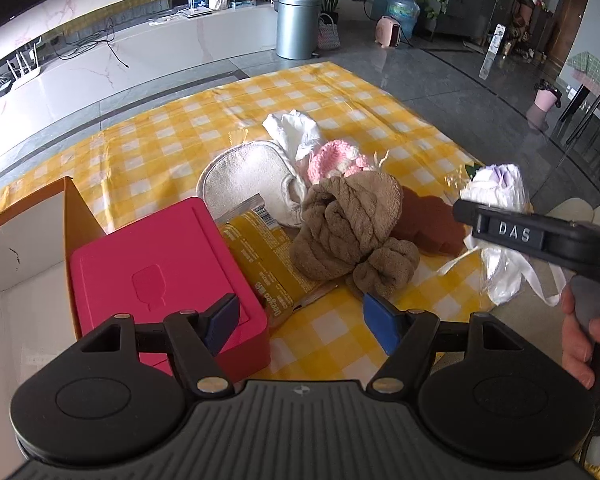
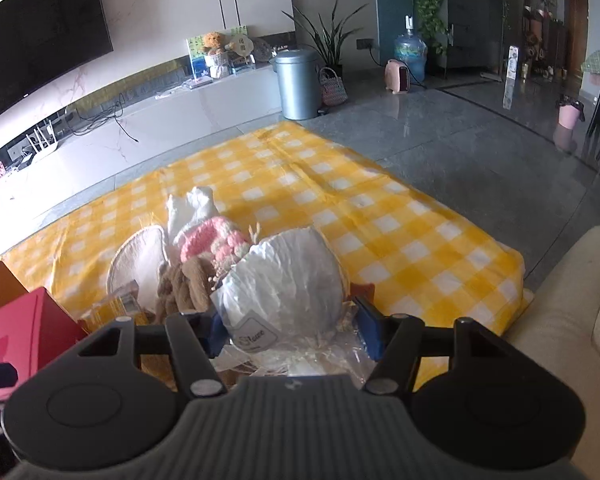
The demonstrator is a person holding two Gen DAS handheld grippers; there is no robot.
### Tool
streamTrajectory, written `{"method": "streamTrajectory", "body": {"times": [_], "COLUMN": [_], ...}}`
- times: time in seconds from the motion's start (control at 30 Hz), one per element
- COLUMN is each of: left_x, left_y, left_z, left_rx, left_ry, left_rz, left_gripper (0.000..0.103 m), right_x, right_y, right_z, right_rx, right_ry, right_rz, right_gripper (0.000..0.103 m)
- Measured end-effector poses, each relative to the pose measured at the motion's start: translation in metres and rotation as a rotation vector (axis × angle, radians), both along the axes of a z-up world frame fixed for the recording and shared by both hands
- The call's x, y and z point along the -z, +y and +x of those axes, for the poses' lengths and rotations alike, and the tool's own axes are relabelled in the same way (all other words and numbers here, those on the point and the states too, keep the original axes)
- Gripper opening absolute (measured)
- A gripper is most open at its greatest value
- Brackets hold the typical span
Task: Organize soft objects
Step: 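Grasp the brown towel with the left gripper while the right holds the plastic bag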
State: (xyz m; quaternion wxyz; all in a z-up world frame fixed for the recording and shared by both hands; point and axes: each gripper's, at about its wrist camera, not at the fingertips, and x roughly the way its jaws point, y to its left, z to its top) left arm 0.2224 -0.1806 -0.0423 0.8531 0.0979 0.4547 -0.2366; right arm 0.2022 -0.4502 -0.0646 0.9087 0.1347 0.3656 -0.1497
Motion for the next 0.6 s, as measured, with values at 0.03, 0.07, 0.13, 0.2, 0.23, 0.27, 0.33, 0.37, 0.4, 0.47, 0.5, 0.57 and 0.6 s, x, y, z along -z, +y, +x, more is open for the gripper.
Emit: {"method": "streamTrajectory", "body": {"times": [0.03, 0.07, 0.13, 0.2, 0.23, 0.27, 0.33, 0.37, 0.4, 0.47, 0.5, 0.57, 0.6], "left_x": [0.003, 0.006, 0.01, 0.014, 0.016, 0.018, 0.025, 0.029, 0.033, 0.041, 0.045, 0.053, 0.057], "left_y": [-0.005, -0.009, -0.018, -0.03, -0.034, -0.037, -0.045, -0.05, -0.055, -0.064, -0.067, -0.071, -0.073], "left_z": [0.003, 0.005, 0.008, 0.015, 0.018, 0.021, 0.027, 0.029, 0.032, 0.035, 0.037, 0.042, 0.045], "left_rx": [0.001, 0.003, 0.017, 0.02, 0.019, 0.019, 0.026, 0.024, 0.017, 0.001, -0.004, -0.017, -0.029], "left_ry": [0.0, 0.003, -0.033, -0.004, 0.024, 0.05, 0.093, 0.107, 0.116, 0.126, 0.135, 0.171, 0.193], "left_rz": [0.008, 0.011, 0.013, 0.03, 0.018, -0.006, -0.039, -0.042, -0.04, -0.038, -0.041, -0.048, -0.059], "left_gripper": [0.083, 0.083, 0.087, 0.085, 0.085, 0.085, 0.085, 0.085, 0.085, 0.084, 0.084, 0.084, 0.084], "right_x": [0.008, 0.014, 0.02, 0.023, 0.024, 0.023, 0.024, 0.024, 0.024, 0.023, 0.023, 0.025, 0.026], "right_y": [-0.004, -0.007, -0.014, -0.021, -0.024, -0.026, -0.029, -0.029, -0.029, -0.03, -0.031, -0.034, -0.036], "right_z": [0.0, 0.002, 0.002, -0.001, -0.004, -0.005, -0.008, -0.009, -0.009, -0.01, -0.011, -0.011, -0.011], "right_rx": [0.007, 0.017, 0.036, 0.049, 0.05, 0.048, 0.049, 0.054, 0.057, 0.061, 0.061, 0.066, 0.07], "right_ry": [0.024, 0.047, 0.066, 0.056, 0.045, 0.038, 0.027, 0.025, 0.026, 0.027, 0.025, 0.023, 0.025], "right_rz": [0.0, -0.001, 0.001, 0.028, 0.042, 0.051, 0.061, 0.061, 0.055, 0.048, 0.052, 0.067, 0.07], "right_gripper": [0.063, 0.062, 0.062, 0.063, 0.063, 0.063, 0.062, 0.062, 0.062, 0.062, 0.062, 0.062, 0.062]}}
